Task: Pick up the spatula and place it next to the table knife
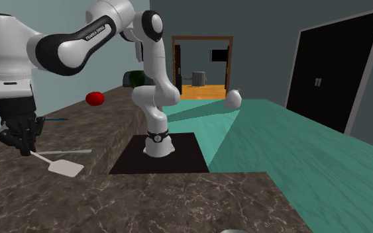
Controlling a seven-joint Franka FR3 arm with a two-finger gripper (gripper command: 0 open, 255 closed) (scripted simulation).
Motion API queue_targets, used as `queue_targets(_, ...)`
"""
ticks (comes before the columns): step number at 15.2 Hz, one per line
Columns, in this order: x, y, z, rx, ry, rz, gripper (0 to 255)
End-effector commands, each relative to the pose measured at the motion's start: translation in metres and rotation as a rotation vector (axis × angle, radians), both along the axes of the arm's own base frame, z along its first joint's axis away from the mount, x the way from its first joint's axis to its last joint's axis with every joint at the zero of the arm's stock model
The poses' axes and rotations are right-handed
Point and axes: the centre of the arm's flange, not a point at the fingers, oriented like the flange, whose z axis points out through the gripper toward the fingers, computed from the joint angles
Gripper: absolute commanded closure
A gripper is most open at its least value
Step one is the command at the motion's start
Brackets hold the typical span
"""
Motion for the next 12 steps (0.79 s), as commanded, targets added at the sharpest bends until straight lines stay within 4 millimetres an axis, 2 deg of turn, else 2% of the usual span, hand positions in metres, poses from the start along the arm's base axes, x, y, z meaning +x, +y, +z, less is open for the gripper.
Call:
queue_targets(1, -0.006, -0.028, 0.0, 0.0, 0.0, 0.002, 255)
queue_targets(12, -0.049, -0.167, 0.001, 0.0, 0.0, 0.002, 255)
